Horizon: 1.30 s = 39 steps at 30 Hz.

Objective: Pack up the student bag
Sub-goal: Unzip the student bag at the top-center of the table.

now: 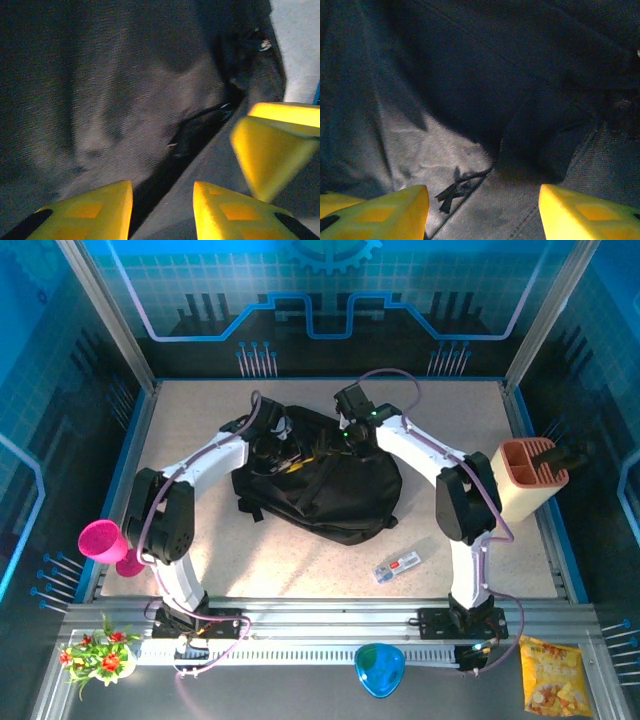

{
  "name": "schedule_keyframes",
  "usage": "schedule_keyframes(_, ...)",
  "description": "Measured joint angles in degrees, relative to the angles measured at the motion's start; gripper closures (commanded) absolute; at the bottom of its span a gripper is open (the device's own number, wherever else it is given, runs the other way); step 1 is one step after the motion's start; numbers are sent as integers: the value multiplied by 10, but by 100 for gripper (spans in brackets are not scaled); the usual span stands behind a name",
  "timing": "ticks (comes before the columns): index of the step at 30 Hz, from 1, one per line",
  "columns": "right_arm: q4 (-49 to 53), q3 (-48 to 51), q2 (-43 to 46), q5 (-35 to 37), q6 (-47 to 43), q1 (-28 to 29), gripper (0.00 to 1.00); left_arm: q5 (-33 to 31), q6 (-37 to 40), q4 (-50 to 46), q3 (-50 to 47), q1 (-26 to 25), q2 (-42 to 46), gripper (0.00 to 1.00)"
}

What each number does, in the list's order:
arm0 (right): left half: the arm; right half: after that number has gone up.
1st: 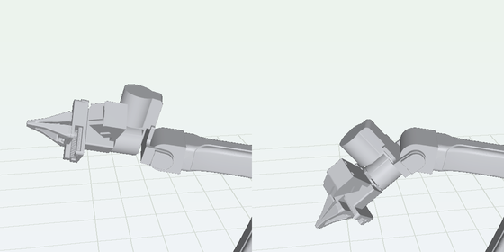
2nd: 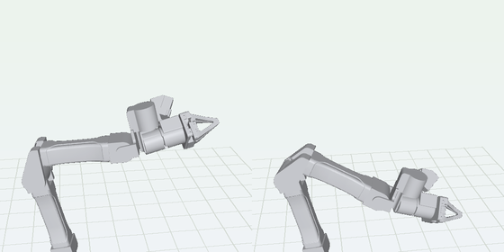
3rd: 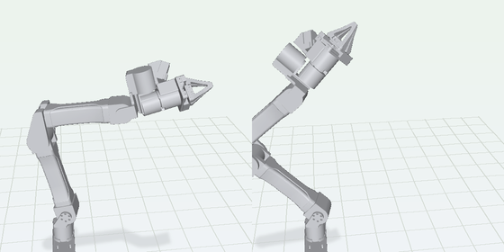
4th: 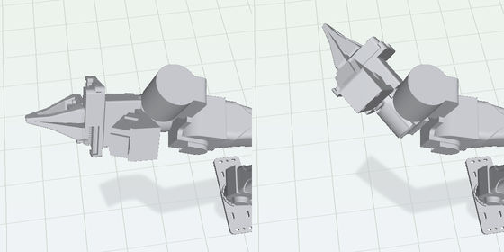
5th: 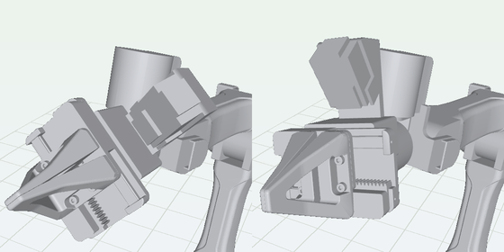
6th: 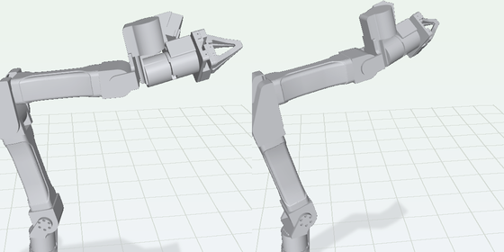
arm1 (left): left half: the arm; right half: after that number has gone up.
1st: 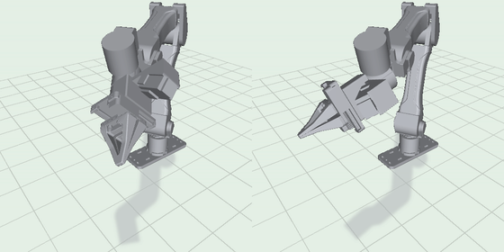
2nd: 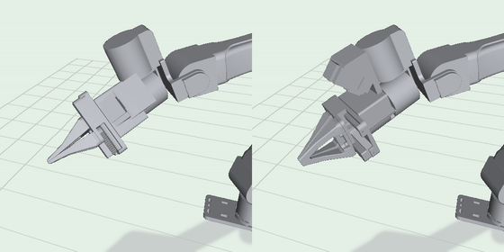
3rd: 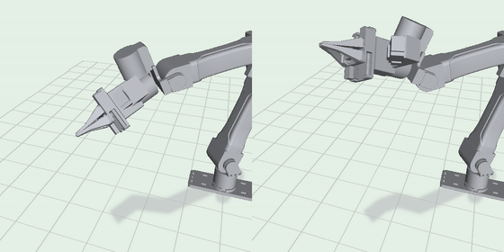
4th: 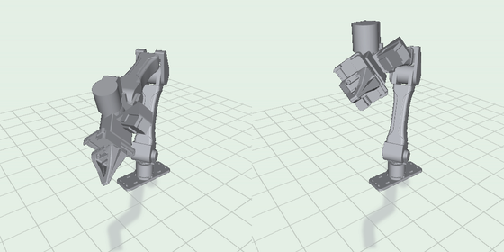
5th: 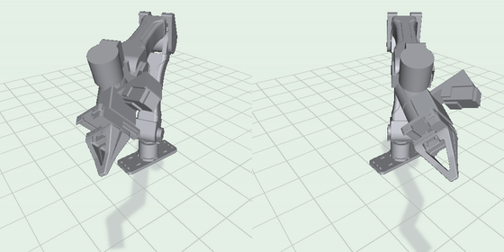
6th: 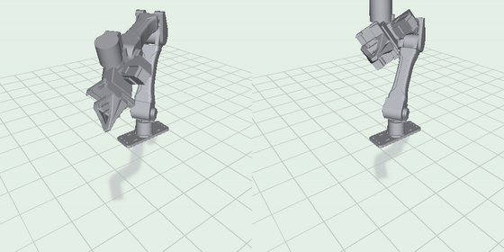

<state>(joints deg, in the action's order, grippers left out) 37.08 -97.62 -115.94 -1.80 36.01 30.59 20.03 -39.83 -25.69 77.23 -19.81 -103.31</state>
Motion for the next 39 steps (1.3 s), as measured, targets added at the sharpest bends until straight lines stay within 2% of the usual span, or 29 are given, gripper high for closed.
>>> schedule_keyframes(9, 7, 15, -12, -1, 9, -3, 66, 18, -29, 13, 41, -10, -72, 64)
schedule_keyframes(18, -42, 75, 10, -24, 25, -14, 80, 49, -61, 25, 56, -20, -100, 71)
schedule_keyframes(28, -74, 105, 21, -52, 40, -23, 90, 58, -68, 25, 56, -24, -101, 77)
schedule_keyframes(39, -93, 118, 24, -73, 47, -30, 92, 35, -51, -5, 64, -31, -111, 69)
